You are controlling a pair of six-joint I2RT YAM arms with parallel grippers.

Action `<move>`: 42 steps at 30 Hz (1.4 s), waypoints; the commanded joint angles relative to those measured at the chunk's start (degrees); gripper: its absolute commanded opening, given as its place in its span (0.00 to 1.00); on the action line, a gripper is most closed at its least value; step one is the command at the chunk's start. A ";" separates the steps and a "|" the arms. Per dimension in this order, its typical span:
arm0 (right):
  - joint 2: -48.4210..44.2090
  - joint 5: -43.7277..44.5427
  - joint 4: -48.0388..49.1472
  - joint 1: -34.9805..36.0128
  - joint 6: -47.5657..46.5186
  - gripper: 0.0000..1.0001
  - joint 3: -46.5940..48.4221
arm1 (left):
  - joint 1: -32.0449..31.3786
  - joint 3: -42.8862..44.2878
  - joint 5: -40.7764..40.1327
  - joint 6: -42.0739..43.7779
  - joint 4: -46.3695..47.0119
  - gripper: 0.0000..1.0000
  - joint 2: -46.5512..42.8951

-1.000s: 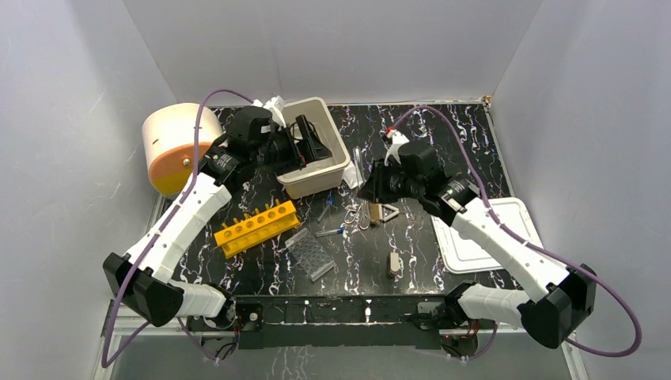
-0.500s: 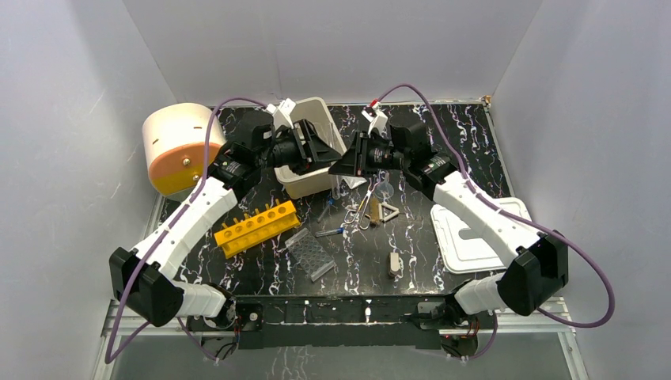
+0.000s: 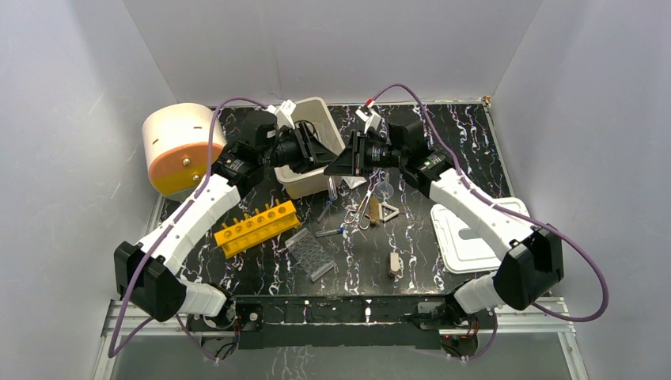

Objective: Organize the chemistry lab equipment

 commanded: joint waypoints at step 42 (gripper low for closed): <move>-0.38 2.35 -6.66 -9.06 -8.81 0.75 2.31 | 12.20 48.57 -32.17 18.98 -47.52 0.00 44.18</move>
